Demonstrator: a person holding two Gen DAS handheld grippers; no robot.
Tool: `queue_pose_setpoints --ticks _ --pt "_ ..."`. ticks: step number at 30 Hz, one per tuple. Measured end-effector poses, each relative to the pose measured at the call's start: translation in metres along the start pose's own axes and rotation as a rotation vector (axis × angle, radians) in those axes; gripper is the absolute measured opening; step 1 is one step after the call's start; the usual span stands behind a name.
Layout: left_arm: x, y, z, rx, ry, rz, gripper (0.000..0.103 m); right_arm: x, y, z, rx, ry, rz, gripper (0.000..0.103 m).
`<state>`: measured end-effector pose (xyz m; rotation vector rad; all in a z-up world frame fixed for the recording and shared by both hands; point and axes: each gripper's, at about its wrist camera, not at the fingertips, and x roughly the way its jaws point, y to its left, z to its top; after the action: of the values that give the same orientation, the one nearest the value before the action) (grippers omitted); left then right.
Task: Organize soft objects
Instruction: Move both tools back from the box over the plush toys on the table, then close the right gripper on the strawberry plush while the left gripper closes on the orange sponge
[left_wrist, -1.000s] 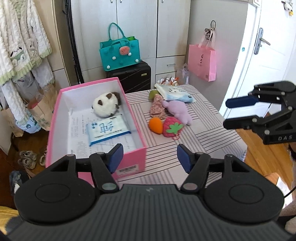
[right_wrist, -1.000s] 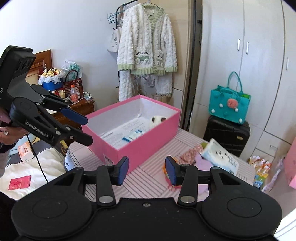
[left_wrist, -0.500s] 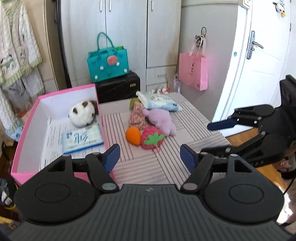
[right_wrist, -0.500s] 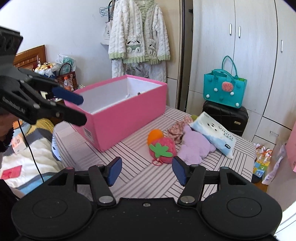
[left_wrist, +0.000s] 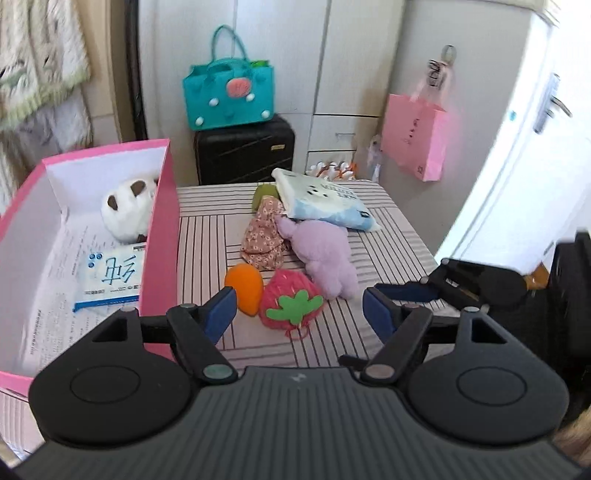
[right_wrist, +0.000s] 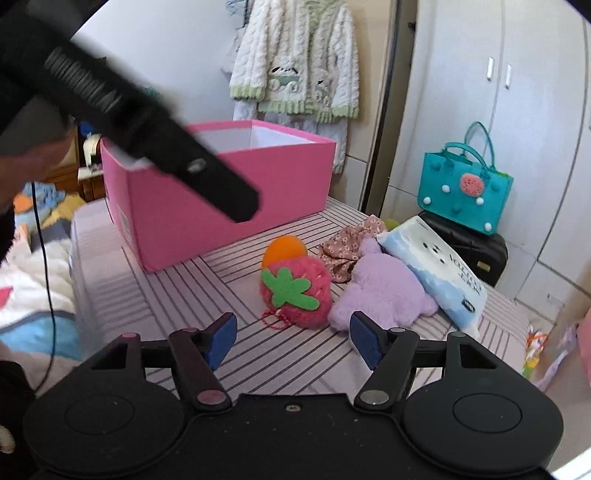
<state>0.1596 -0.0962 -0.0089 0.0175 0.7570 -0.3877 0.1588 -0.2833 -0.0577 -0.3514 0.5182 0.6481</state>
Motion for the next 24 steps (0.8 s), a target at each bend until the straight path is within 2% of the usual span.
queue_pose_setpoints --ticks 3,9,14,15,16,24 --pt "0.019 0.000 0.005 -0.019 0.021 0.018 0.074 0.016 -0.001 0.004 -0.050 0.006 0.024 0.073" --pt "0.051 0.011 0.014 -0.081 0.088 -0.010 0.072 0.047 -0.005 0.016 -0.119 0.044 0.074 0.073" --pt "0.062 0.016 0.021 -0.100 0.097 0.010 0.072 0.061 -0.010 0.017 -0.117 0.049 0.094 0.072" --pt "0.063 0.016 0.021 -0.095 0.097 0.017 0.072 0.062 -0.010 0.017 -0.107 0.052 0.099 0.065" --pt "0.066 0.015 0.021 -0.092 0.098 0.023 0.071 0.061 -0.010 0.017 -0.097 0.052 0.095 0.049" --pt "0.082 0.019 0.018 -0.111 0.108 0.058 0.070 0.022 -0.020 0.006 0.054 0.041 0.101 0.046"
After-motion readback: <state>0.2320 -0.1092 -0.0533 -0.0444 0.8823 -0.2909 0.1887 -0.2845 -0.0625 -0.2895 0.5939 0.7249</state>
